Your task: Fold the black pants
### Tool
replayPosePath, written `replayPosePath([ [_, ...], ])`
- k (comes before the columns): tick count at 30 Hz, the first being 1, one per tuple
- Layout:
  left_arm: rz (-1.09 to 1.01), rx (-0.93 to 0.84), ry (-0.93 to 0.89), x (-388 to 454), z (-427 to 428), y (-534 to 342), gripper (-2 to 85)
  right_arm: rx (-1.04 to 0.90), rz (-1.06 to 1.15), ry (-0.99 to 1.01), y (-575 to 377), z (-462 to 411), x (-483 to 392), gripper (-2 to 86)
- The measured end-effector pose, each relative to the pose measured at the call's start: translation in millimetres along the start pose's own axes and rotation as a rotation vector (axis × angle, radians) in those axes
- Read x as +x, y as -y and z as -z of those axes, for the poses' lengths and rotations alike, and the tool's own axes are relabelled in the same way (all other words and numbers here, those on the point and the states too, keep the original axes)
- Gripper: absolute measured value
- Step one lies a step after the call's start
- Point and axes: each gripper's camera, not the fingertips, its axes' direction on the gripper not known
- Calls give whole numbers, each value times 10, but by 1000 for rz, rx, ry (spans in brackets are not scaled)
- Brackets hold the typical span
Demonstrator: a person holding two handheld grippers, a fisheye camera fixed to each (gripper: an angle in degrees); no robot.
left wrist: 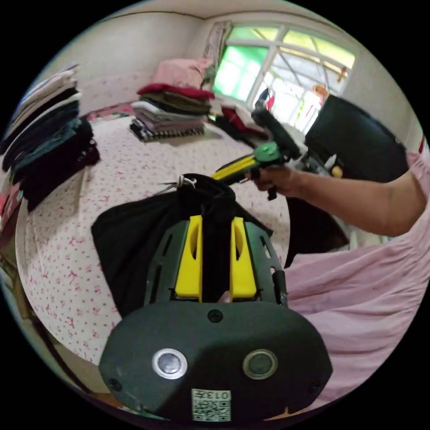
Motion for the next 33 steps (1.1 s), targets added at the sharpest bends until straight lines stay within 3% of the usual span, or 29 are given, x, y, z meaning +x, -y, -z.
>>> replayPosePath([
  [4, -126, -255, 12, 547, -847, 149, 124, 0, -370, 35, -1038, 37, 622, 82],
  [9, -249, -272, -29, 964, -841, 429, 133, 145, -535, 153, -1796, 343, 888, 120],
  [13, -305, -224, 56, 1102, -575, 510, 122, 181, -533, 239, -2007, 347, 877, 149],
  [16, -164, -244, 184, 819, -509, 476, 118, 125, -518, 279, -2047, 106, 871, 173],
  [18, -39, -264, 176, 590, -484, 450, 117, 94, -507, 320, -2020, -27, 866, 170],
  [24, 52, -313, 154, 400, -586, 474, 115, -37, -490, 198, -1963, -218, 877, 79],
  [26, 69, -312, 130, 406, -639, 520, 115, -21, -445, 235, -1973, -186, 876, 67],
  [33, 15, -277, 103, 536, -639, 722, 112, 66, -346, 80, -2074, 344, 680, 65],
])
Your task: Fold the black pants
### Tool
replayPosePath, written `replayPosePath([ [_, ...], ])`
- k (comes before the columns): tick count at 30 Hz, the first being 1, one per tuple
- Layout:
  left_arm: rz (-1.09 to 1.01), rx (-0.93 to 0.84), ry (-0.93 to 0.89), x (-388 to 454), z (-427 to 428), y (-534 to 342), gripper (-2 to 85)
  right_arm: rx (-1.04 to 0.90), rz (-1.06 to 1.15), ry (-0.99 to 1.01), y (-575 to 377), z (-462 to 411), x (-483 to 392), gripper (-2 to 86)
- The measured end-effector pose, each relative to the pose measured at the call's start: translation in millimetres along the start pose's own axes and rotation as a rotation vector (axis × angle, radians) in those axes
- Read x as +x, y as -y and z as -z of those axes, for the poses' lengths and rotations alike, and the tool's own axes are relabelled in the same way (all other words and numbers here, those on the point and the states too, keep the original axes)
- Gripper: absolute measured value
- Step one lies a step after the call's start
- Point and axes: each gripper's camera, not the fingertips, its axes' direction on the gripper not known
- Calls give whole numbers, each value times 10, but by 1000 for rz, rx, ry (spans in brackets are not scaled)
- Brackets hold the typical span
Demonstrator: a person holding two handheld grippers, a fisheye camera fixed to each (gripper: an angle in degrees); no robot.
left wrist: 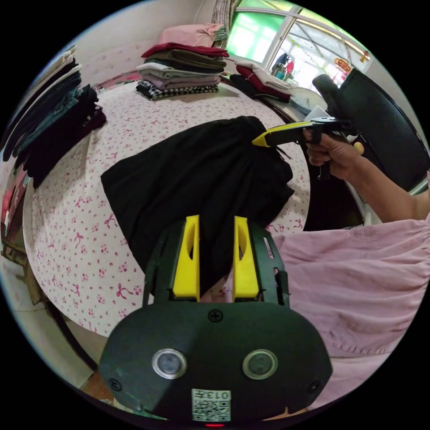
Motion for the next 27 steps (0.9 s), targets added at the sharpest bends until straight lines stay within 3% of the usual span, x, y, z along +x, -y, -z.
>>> replayPosePath([
  [5, 37, -60, -68, -142, -182, 54, 110, -118, -145, 28, -89, -304, 364, 93],
  [9, -7, -31, 13, -144, -90, 82, 104, -15, -181, -47, -182, -15, 313, 111],
  [12, 14, -87, -38, -225, -206, 80, 93, 0, -207, -21, -198, 41, 237, 103],
  [14, 12, -13, 20, -224, -14, 54, 88, 32, -149, -31, -171, 68, 34, 97],
  [17, 20, -68, 43, -334, -29, -68, 84, 29, 11, -97, -135, -18, -398, 87],
  [21, 62, -71, -39, -495, -32, -297, 68, -137, 81, -183, -138, -423, -529, 70],
  [27, 289, 32, -51, -833, 279, -721, 105, 6, 138, -184, 284, -67, -695, 69],
])
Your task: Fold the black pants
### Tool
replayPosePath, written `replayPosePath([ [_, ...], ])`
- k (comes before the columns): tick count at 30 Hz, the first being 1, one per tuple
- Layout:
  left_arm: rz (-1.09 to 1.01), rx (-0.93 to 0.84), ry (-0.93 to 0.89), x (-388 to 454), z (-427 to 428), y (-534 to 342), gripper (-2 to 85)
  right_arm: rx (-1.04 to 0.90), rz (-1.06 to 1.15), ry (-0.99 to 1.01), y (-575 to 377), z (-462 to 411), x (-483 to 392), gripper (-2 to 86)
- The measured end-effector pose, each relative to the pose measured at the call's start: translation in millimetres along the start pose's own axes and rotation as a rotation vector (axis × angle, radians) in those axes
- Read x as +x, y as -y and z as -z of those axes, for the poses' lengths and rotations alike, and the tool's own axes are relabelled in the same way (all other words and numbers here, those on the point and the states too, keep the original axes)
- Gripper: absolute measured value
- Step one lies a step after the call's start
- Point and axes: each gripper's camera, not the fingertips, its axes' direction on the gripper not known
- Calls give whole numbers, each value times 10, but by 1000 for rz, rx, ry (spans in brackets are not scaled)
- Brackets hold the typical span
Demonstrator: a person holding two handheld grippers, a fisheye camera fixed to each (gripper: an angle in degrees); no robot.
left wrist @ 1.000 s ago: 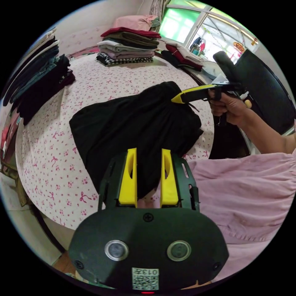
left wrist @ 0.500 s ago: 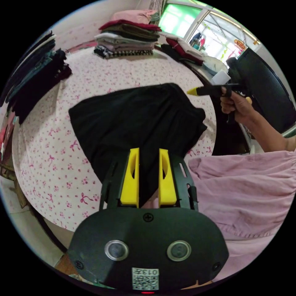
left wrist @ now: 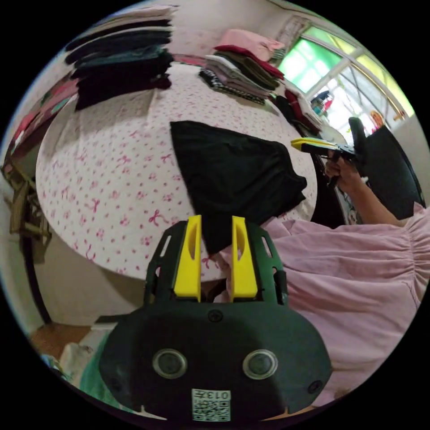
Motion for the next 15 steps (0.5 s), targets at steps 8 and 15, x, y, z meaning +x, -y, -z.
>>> replayPosePath([
  [8, 104, -80, -160, -361, -297, -174, 110, -30, 262, 132, 1435, -702, -765, 77],
  [15, 148, -48, -241, -536, -389, -179, 34, -285, 358, 122, 2208, -1799, -1277, 47],
])
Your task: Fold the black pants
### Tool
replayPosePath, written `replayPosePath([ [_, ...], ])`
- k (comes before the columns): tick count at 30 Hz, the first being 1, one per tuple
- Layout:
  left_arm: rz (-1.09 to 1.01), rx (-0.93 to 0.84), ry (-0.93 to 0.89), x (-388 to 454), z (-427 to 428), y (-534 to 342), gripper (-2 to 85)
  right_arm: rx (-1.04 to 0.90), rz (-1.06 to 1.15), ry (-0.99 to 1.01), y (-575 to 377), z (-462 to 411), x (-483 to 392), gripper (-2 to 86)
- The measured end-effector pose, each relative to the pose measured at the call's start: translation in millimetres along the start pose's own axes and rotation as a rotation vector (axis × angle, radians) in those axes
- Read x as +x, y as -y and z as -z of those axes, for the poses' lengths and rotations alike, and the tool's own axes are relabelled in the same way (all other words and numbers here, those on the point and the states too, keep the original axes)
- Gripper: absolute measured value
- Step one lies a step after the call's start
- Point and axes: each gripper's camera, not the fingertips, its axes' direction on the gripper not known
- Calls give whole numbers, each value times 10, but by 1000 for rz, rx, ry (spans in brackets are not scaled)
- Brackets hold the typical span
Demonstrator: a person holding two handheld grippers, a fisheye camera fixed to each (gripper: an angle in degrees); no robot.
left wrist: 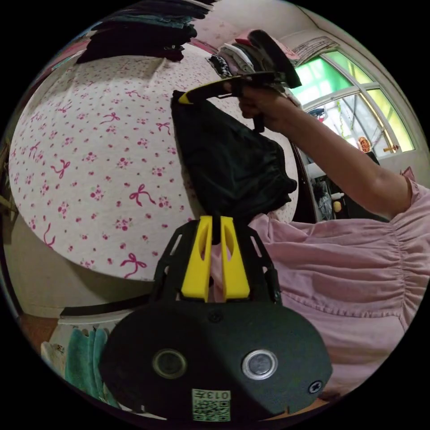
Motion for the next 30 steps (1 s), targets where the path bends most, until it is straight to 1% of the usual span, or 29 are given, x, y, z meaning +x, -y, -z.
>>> replayPosePath([
  [1, -10, -10, -1, 6, -11, 1, 28, -25, 23, -22, 52, -87, -17, 37],
  [3, -54, -20, 35, 65, -25, -36, 24, -8, 31, -46, 79, -106, 2, 31],
  [5, -58, 2, 54, 69, -69, -151, 26, 18, -19, -20, 70, -96, 118, 30],
  [8, 26, 55, -40, -97, -120, -233, 40, 39, -56, 57, 4, -153, 278, 38],
  [9, 24, 55, -44, -106, -121, -232, 46, 42, -56, 81, -28, -155, 315, 47],
  [11, -20, 17, -1, -57, -90, -215, 68, 51, -66, 126, -101, -75, 382, 54],
  [12, -35, 10, 15, -37, -68, -218, 70, 111, -80, 116, -221, 106, 427, 57],
  [13, -51, 13, 50, -12, -7, -239, 74, 188, -99, 87, -406, 342, 471, 59],
  [15, -58, 42, 115, 13, 107, -271, 75, 271, -144, 38, -778, 674, 540, 66],
  [17, -90, 104, 197, 114, 230, -223, 74, 307, -201, -27, -1229, 907, 593, 71],
  [19, -138, 143, 202, 242, 238, -96, 73, 320, -311, -133, -1923, 1051, 644, 82],
  [21, -207, 162, 153, 404, 156, 84, 74, 309, -419, -159, -2449, 1043, 708, 88],
  [23, -293, 146, 93, 649, -85, 355, 81, 297, -529, -110, -2955, 976, 791, 92],
  [25, -362, 108, 39, 861, -321, 562, 94, 322, -664, -1, -3552, 862, 876, 99],
  [28, -472, 9, -54, 1244, -738, 827, 119, 387, -743, 101, -3991, 761, 915, 106],
  [30, -540, -58, -65, 1476, -974, 901, 133, 431, -791, 181, -4263, 662, 989, 114],
])
